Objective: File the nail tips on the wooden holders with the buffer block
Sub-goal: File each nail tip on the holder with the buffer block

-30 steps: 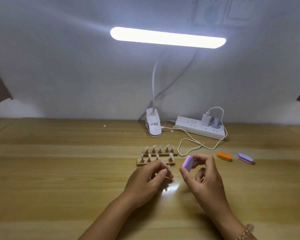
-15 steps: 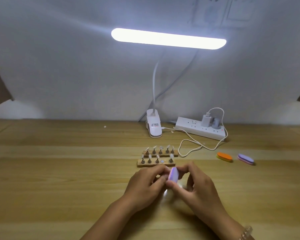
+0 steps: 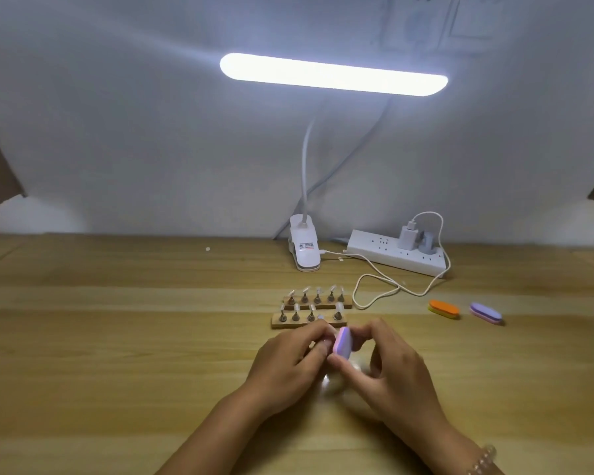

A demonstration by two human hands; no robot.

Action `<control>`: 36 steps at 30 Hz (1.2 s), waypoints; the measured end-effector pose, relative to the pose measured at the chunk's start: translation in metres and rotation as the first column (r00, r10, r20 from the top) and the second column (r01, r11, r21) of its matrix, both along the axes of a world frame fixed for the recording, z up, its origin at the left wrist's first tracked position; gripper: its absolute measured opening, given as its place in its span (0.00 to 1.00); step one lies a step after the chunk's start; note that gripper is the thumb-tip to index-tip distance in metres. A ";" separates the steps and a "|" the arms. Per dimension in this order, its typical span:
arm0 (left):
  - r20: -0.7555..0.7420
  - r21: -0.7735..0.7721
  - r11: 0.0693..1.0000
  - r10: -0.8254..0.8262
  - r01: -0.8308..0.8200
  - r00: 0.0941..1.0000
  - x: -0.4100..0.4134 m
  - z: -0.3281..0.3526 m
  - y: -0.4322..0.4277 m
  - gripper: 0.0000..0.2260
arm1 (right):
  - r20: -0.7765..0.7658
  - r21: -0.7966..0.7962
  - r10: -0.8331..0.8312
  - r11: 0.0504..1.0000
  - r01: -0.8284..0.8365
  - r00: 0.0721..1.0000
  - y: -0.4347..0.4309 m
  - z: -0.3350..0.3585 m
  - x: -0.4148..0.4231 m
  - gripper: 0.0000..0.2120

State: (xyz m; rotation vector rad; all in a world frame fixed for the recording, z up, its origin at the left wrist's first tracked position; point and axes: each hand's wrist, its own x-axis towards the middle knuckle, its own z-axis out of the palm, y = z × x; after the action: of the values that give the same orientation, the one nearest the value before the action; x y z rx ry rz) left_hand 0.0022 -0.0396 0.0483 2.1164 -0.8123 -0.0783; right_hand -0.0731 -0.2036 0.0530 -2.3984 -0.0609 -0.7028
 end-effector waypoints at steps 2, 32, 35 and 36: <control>-0.008 -0.014 1.000 -0.004 0.004 1.000 0.000 0.001 0.000 0.09 | 0.013 -0.027 0.016 1.000 -0.016 1.000 0.002 -0.001 -0.002 0.15; -0.074 -0.139 0.990 -0.040 0.029 0.996 0.002 0.000 0.000 0.05 | -0.006 -0.054 -0.025 0.998 0.025 1.000 0.001 0.000 0.000 0.15; -0.079 -0.138 0.990 -0.048 0.037 0.996 0.002 0.002 0.000 0.06 | -0.031 -0.031 0.029 0.999 -0.030 0.999 0.003 0.001 -0.002 0.17; -0.080 -0.137 0.990 -0.048 0.037 0.996 0.002 0.002 0.000 0.06 | -0.025 0.031 0.013 0.999 -0.012 1.000 0.001 0.001 0.000 0.16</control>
State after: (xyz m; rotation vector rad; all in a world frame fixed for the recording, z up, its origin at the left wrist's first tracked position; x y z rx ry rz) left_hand 0.0043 -0.0396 0.0506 1.9553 -0.7912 -0.1291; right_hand -0.0730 -0.2030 0.0543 -2.3753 -0.0541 -0.6635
